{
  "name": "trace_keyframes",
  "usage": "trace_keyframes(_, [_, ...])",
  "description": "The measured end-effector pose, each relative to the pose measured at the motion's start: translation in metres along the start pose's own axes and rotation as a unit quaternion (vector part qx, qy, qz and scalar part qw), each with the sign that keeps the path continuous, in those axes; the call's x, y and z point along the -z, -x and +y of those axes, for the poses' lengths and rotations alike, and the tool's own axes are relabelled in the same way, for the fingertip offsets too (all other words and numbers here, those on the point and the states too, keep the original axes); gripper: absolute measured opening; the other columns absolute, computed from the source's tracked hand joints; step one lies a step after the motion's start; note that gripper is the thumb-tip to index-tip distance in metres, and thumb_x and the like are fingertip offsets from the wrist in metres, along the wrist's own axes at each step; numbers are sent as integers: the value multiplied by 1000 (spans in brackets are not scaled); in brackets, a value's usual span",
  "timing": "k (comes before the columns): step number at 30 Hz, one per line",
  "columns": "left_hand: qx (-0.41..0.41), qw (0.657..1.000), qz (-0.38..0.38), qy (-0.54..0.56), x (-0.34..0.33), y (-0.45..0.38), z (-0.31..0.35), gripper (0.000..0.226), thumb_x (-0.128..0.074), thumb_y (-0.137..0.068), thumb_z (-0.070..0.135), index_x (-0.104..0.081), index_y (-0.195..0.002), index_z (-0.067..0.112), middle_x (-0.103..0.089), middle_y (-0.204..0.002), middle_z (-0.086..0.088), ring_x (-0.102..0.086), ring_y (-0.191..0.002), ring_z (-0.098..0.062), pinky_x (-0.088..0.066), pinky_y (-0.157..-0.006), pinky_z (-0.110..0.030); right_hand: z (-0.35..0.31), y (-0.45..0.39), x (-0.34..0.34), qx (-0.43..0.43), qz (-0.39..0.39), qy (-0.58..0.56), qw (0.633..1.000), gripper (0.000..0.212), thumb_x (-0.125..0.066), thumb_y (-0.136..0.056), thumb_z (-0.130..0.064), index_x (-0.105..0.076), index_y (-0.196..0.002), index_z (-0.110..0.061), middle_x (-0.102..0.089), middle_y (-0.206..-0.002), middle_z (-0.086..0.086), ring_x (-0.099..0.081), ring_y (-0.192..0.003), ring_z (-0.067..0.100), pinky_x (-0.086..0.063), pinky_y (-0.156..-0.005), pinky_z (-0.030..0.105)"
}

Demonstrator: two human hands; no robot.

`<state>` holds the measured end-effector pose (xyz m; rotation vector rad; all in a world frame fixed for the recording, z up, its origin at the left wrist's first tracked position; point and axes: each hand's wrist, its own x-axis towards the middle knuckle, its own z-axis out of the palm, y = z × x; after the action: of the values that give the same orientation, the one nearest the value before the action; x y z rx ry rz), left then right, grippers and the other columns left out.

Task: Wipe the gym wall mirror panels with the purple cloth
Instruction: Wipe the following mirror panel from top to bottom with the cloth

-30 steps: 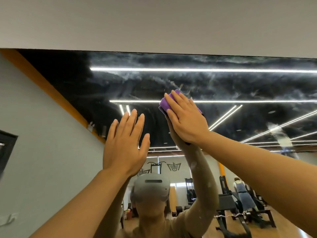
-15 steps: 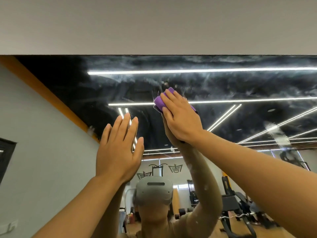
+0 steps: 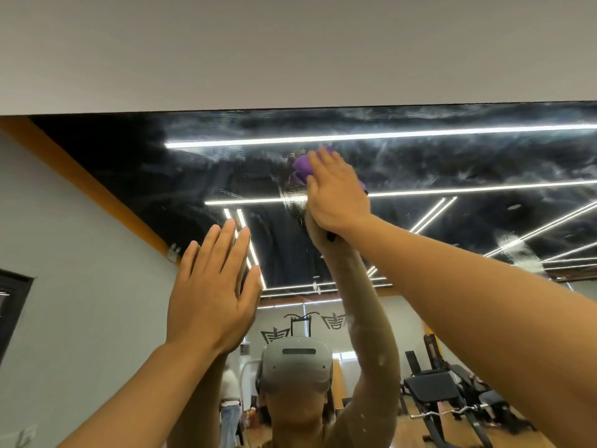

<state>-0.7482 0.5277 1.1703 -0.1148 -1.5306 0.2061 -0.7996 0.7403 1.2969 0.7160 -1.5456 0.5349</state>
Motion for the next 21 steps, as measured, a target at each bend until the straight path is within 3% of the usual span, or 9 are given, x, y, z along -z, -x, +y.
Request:
trace_keyframes(6, [5, 1000, 2, 0, -3, 0, 3, 62, -24, -100, 50, -18, -156, 26, -20, -165, 1, -12, -154, -17, -9, -126, -44, 43, 7, 18, -151, 24, 37, 988, 56, -23, -111, -28, -10, -161, -9, -5, -170, 10, 0, -156, 28, -1, -127, 42])
trace_keyframes(8, [6, 1000, -1, 1, -2, -1, 5, 63, -24, -100, 49, -21, -157, 23, -22, -165, -1, -13, -154, -19, -11, -125, -46, 21, 8, 11, -141, 28, 20, 989, 54, -20, -111, -28, -12, -162, -11, -7, -170, 8, -1, -156, 28, -1, -126, 41])
trace_keyframes(12, [20, 1000, -6, 6, 1, -1, 10, 66, -22, -98, 50, -25, -157, 21, -22, -166, -2, -12, -154, -18, -10, -126, -46, -34, 12, -10, 1, -8, -7, 1000, 52, -22, -111, -26, -15, -161, -14, -9, -170, 5, -1, -156, 24, 2, -125, 39])
trace_keyframes(16, [20, 1000, 1, 7, 4, 0, 11, 63, -21, -99, 52, -19, -154, 22, -24, -164, -3, -14, -153, -19, -13, -124, -48, -25, 17, -5, 37, -20, -11, 999, 52, -25, -111, -26, -16, -161, -15, -10, -170, 5, -2, -156, 22, 2, -124, 36])
trace_keyframes(21, [58, 998, -2, -13, 7, -3, 27, 74, -17, -97, 55, -35, -155, 14, -27, -164, -8, -18, -154, -26, -14, -124, -52, 56, 23, 27, -107, 32, 29, 993, 53, -28, -110, -24, -16, -161, -13, -10, -169, 8, -5, -156, 25, -5, -126, 40])
